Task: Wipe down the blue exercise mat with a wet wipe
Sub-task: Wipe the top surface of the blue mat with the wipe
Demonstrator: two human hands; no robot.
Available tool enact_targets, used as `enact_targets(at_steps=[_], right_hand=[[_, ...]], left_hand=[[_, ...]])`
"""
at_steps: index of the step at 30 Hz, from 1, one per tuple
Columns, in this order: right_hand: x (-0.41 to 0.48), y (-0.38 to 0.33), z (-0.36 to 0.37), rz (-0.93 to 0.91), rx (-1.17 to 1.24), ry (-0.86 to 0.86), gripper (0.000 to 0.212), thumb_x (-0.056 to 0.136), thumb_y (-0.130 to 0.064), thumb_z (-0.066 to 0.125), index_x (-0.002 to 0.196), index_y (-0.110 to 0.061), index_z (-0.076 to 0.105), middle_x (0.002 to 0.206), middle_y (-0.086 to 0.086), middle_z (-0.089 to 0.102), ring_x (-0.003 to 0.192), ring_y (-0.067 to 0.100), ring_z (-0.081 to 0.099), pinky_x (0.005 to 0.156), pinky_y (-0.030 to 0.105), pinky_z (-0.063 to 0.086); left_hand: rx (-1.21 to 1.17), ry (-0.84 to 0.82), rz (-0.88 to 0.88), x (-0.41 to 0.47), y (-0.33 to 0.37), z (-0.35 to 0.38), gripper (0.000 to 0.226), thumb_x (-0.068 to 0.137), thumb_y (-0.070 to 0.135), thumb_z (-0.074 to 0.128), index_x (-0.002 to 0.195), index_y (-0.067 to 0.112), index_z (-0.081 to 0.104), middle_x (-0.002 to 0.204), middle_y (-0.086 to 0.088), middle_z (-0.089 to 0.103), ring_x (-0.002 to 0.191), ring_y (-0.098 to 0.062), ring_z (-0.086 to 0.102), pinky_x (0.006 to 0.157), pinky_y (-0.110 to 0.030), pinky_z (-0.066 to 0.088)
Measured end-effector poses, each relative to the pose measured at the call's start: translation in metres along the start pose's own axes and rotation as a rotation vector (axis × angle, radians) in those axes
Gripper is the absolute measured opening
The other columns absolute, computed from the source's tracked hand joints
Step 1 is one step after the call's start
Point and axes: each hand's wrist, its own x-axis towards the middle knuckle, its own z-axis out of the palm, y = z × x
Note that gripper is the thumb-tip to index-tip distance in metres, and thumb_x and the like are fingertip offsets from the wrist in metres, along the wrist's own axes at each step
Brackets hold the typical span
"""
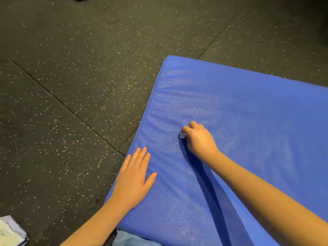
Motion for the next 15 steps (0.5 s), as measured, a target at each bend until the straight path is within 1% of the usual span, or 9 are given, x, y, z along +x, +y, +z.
enact_targets(at_steps=[2, 4, 6, 8, 9, 11, 12, 13, 15], right_hand=[[-0.021, -0.012, 0.000, -0.126, 0.007, -0.102, 0.017, 0.085, -0.009, 0.050, 0.090, -0.003, 0.066, 0.092, 0.016, 0.056, 0.080, 0.035, 0.052, 0.061, 0.040, 0.046], [-0.039, -0.017, -0.001, -0.234, 0.008, -0.186, 0.026, 0.085, -0.024, 0.047, 0.086, -0.006, 0.066, 0.090, 0.010, 0.056, 0.076, 0.029, 0.048, 0.063, 0.041, 0.048], [-0.046, -0.006, -0.003, -0.229, -0.020, -0.158, 0.029, 0.088, -0.031, 0.049, 0.085, -0.009, 0.068, 0.087, 0.007, 0.056, 0.076, 0.027, 0.049, 0.059, 0.038, 0.048], [-0.048, 0.009, -0.006, -0.138, -0.079, -0.082, 0.019, 0.092, -0.018, 0.054, 0.084, -0.005, 0.066, 0.086, 0.009, 0.056, 0.078, 0.032, 0.052, 0.055, 0.041, 0.047], [-0.050, 0.015, -0.007, -0.049, -0.097, -0.028, 0.013, 0.092, -0.009, 0.055, 0.086, -0.003, 0.065, 0.087, 0.011, 0.056, 0.079, 0.034, 0.052, 0.054, 0.042, 0.047], [-0.058, 0.020, -0.008, 0.134, -0.060, 0.072, 0.009, 0.092, -0.004, 0.056, 0.097, 0.000, 0.063, 0.091, 0.015, 0.060, 0.082, 0.038, 0.054, 0.059, 0.043, 0.047], [-0.065, 0.018, -0.008, 0.176, -0.024, 0.099, 0.013, 0.092, -0.005, 0.057, 0.103, 0.001, 0.062, 0.094, 0.017, 0.061, 0.085, 0.039, 0.055, 0.061, 0.042, 0.047], [-0.074, 0.012, -0.008, 0.162, 0.004, 0.090, 0.015, 0.091, -0.005, 0.059, 0.105, 0.002, 0.061, 0.095, 0.018, 0.062, 0.085, 0.039, 0.056, 0.061, 0.039, 0.046], [-0.096, 0.002, -0.007, 0.001, 0.037, 0.000, 0.011, 0.086, 0.000, 0.065, 0.097, 0.000, 0.066, 0.091, 0.016, 0.061, 0.079, 0.039, 0.058, 0.058, 0.034, 0.042]], left_hand=[[0.004, -0.009, -0.006, 0.000, 0.000, 0.000, 0.064, 0.091, 0.048, 0.036, 0.133, 0.004, 0.054, 0.145, -0.012, 0.046, 0.137, -0.022, 0.029, 0.113, -0.035, 0.011], [0.009, -0.013, -0.009, -0.001, 0.000, 0.000, 0.064, 0.091, 0.049, 0.035, 0.134, 0.004, 0.054, 0.145, -0.011, 0.046, 0.137, -0.023, 0.033, 0.113, -0.037, 0.014], [0.019, -0.017, -0.014, -0.001, 0.000, 0.001, 0.065, 0.092, 0.049, 0.034, 0.134, 0.004, 0.054, 0.145, -0.011, 0.046, 0.136, -0.026, 0.039, 0.112, -0.037, 0.016], [0.014, -0.013, -0.026, -0.002, 0.001, 0.001, 0.068, 0.092, 0.051, 0.030, 0.137, 0.004, 0.051, 0.147, -0.011, 0.043, 0.138, -0.027, 0.038, 0.113, -0.036, 0.013], [0.001, -0.007, -0.038, -0.002, 0.003, 0.001, 0.072, 0.091, 0.053, 0.026, 0.140, 0.005, 0.047, 0.151, -0.010, 0.038, 0.141, -0.025, 0.032, 0.115, -0.034, 0.008], [-0.028, 0.006, -0.064, -0.003, 0.006, 0.000, 0.085, 0.085, 0.061, 0.011, 0.148, 0.009, 0.032, 0.158, -0.005, 0.021, 0.147, -0.019, 0.013, 0.117, -0.031, -0.003], [-0.041, -0.016, -0.081, -0.004, 0.008, -0.001, 0.090, 0.080, 0.063, 0.003, 0.151, 0.011, 0.024, 0.160, -0.002, 0.011, 0.148, -0.017, 0.005, 0.117, -0.031, -0.007], [-0.041, -0.039, -0.097, -0.006, 0.010, -0.003, 0.095, 0.075, 0.065, -0.002, 0.153, 0.014, 0.017, 0.161, 0.000, 0.004, 0.148, -0.015, -0.002, 0.116, -0.031, -0.010], [-0.021, -0.063, -0.111, -0.012, 0.014, -0.004, 0.098, 0.071, 0.066, -0.008, 0.154, 0.017, 0.010, 0.161, 0.002, -0.003, 0.148, -0.013, -0.009, 0.115, -0.030, -0.014]])
